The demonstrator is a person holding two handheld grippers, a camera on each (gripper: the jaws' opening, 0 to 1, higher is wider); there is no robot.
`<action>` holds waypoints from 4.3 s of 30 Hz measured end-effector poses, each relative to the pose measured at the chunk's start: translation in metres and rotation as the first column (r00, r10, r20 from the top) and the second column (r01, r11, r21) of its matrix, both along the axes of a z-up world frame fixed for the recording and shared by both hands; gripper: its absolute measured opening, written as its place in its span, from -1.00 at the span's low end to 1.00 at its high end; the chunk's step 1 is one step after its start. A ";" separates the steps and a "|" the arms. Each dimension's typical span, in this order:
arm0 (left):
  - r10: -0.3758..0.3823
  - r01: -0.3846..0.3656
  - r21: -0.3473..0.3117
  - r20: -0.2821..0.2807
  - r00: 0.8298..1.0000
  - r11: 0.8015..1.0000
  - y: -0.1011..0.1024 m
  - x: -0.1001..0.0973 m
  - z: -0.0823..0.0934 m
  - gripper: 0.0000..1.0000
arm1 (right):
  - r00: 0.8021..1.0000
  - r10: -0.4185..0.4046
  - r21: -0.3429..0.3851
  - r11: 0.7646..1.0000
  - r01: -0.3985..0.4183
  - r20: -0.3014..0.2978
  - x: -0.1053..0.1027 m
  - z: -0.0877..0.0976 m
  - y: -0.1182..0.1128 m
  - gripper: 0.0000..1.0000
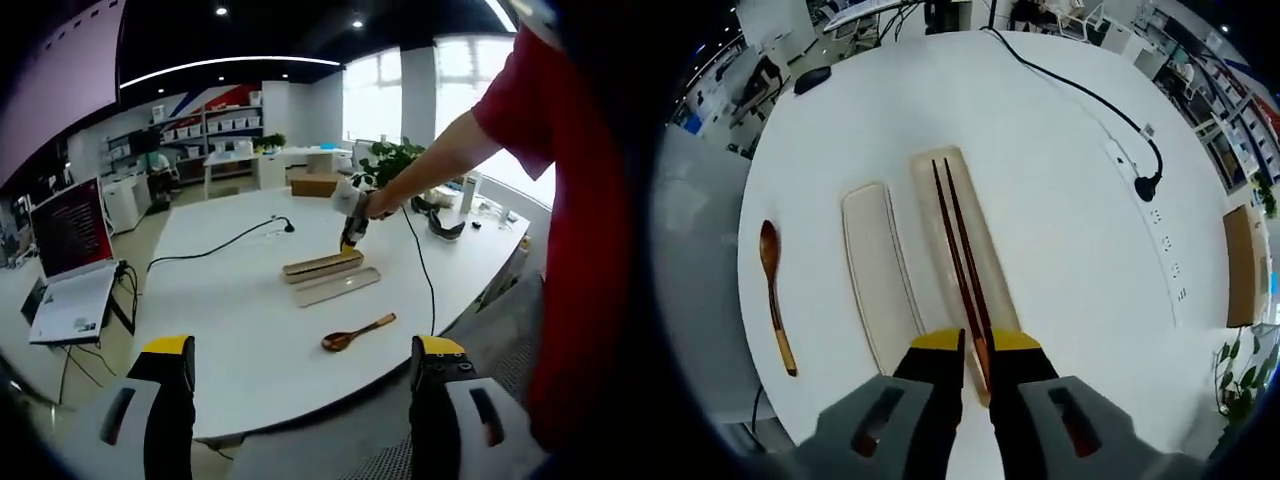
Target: Arrange the utensils inside the cutlery case until each visible utensil rests in its matching compartment.
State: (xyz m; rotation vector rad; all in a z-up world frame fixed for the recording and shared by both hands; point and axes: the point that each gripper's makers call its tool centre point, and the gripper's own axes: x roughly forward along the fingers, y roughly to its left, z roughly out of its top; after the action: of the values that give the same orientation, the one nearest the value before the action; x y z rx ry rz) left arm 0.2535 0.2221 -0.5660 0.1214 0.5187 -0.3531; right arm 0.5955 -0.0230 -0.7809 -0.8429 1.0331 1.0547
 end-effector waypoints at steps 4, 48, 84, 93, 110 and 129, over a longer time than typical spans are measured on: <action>-0.002 0.003 -0.010 0.024 1.000 1.000 0.000 0.000 0.007 0.83 | 1.000 -0.004 0.002 1.000 0.004 0.004 -0.012 0.007 -0.001 -0.80; -0.030 0.036 -0.035 0.152 0.988 0.999 -0.002 -0.019 0.027 0.82 | 0.989 -0.119 0.154 0.982 0.106 0.081 -0.102 0.100 0.012 -0.46; 0.040 -0.035 -0.073 0.066 0.997 0.997 0.018 -0.031 0.012 0.75 | 0.983 -0.052 0.223 0.975 0.012 0.173 -0.140 0.115 0.018 -0.51; 0.068 -0.053 -0.160 0.093 0.993 0.986 0.019 -0.028 0.019 0.90 | 0.981 0.028 0.159 0.985 -0.059 0.192 -0.154 0.096 0.025 -0.43; 0.045 -0.038 -0.104 0.064 0.997 0.994 0.024 -0.020 0.008 0.83 | 0.996 -0.053 0.214 0.976 0.035 0.078 -0.173 0.061 0.047 -0.45; 0.032 -0.026 -0.079 0.067 0.997 0.997 0.023 -0.009 0.005 0.78 | 0.999 -0.047 0.230 0.972 0.048 -0.006 -0.197 0.016 0.052 -0.36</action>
State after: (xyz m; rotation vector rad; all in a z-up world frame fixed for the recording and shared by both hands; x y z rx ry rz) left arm 0.2444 0.2447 -0.5610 0.0502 0.4383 -0.3393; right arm 0.3988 0.0293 -0.7651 -0.6269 0.9070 1.1096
